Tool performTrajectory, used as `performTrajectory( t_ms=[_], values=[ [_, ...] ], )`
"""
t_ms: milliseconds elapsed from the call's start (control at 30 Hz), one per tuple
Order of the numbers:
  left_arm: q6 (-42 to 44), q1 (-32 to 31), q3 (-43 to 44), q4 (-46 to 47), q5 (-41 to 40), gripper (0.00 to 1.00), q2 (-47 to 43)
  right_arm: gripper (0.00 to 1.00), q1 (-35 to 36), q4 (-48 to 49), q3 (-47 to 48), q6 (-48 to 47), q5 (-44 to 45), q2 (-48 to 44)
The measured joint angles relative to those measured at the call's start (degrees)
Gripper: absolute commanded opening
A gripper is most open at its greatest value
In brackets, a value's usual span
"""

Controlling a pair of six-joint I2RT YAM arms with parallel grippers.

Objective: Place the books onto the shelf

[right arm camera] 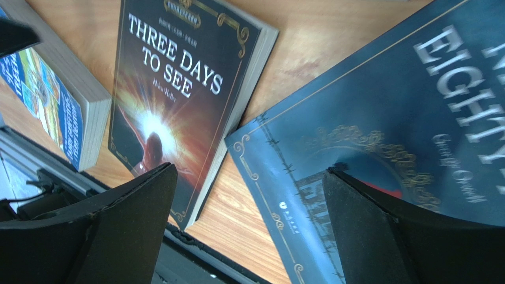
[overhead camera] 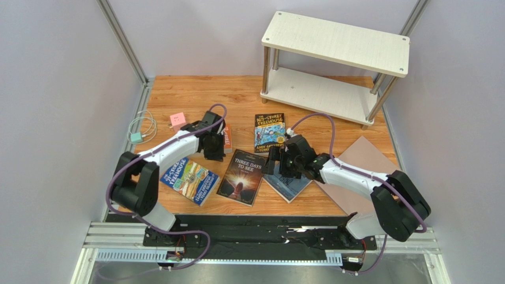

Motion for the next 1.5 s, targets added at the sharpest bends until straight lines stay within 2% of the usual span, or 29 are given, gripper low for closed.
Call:
performTrajectory(
  t_ms=[167, 367, 600, 700, 1167, 1300, 1500],
  values=[
    [-1.9, -2.4, 0.8, -1.9, -2.5, 0.0, 6.2, 0.99, 0.9, 3.8, -0.4, 1.0, -2.2, 1.9],
    [-4.5, -2.5, 3.9, -4.4, -4.3, 0.0, 11.3, 0.98, 0.9, 10.4, 1.0, 1.7, -5.6, 7.6],
    [-5.9, -3.5, 4.9, -5.9, -4.9, 0.0, 13.6, 0.72, 1.1, 18.8, 6.2, 3.9, -10.8, 19.5],
    [-5.9, -3.5, 4.9, -7.9, -6.9, 0.0, 13.6, 0.66, 1.2, 19.3, 8.2, 4.2, -12.1, 22.1],
    [-6.0, -4.0, 4.9, -9.9, -7.9, 0.0, 13.6, 0.62, 2.5, 25.4, 4.0, 5.1, -13.0, 20.3],
    [-6.0, -4.2, 4.9, -10.1, -8.3, 0.0, 13.8, 0.54, 2.6, 29.6, 1.8, 5.6, -14.0, 20.4],
    [-6.0, -5.0, 5.4, -10.2, -8.3, 0.0, 14.2, 0.57, 3.4, 41.5, -2.5, 9.7, -16.9, 22.1]
  ],
)
